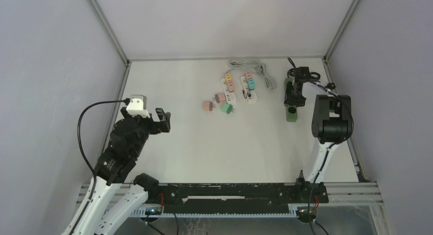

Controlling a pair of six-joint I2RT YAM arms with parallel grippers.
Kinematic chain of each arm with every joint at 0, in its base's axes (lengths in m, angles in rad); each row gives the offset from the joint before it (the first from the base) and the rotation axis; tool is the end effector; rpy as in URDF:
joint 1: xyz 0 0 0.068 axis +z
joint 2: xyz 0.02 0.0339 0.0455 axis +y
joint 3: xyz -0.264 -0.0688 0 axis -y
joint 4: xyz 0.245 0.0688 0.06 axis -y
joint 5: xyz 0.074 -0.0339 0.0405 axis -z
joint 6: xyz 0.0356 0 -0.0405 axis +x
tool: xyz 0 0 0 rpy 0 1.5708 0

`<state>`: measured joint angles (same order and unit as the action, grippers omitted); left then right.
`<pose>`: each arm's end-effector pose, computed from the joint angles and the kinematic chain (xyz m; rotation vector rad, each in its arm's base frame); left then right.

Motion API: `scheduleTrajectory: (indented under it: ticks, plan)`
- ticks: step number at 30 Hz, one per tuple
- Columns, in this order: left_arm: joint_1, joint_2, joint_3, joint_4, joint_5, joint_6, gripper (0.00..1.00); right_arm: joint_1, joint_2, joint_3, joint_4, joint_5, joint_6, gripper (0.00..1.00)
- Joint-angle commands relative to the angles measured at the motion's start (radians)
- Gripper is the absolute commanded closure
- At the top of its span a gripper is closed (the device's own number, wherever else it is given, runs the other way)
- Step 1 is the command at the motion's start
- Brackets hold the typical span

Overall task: Insert the plug
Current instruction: Move the socket to the center of the board.

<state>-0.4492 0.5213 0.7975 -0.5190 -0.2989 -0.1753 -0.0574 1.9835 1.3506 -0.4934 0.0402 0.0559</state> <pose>0.1084 -0.0406 0.3435 0.0355 1.8057 -0.1742 0.4053 -0.0247 0.1599 0.1649 2.6916 -0.0547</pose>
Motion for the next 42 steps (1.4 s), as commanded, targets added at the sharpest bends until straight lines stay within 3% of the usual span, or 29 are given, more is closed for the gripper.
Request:
scheduleTrajectory:
  ticks: [1, 8, 14, 20, 24, 34, 42]
  plan:
    - [0.007, -0.022, -0.030, 0.035, 0.021, 0.019, 0.00, -0.027, -0.116, -0.110, -0.082, 0.092, 0.108, 0.53]
    - [0.007, -0.048, -0.033, 0.037, 0.012, 0.012, 0.00, 0.035, -0.365, -0.352, -0.147, 0.109, 0.197, 0.66]
    - [0.009, -0.044, -0.034, 0.036, 0.016, -0.003, 0.00, 0.140, -0.611, -0.515, -0.197, 0.094, 0.293, 0.68]
    - [0.029, -0.038, -0.043, 0.060, 0.054, -0.038, 0.00, 0.346, -0.748, -0.542, -0.272, 0.112, 0.390, 0.71]
    - [0.036, -0.051, -0.048, 0.064, 0.050, -0.046, 0.00, 0.549, -0.808, -0.561, -0.293, 0.162, 0.489, 0.73]
    - [0.041, -0.024, -0.051, 0.068, 0.080, -0.052, 0.00, 0.979, -0.728, -0.555, -0.167, 0.211, 0.592, 0.78]
    - [0.045, -0.011, -0.060, 0.078, 0.085, -0.043, 0.00, 1.161, -0.580, -0.493, -0.020, 0.168, 0.497, 0.79]
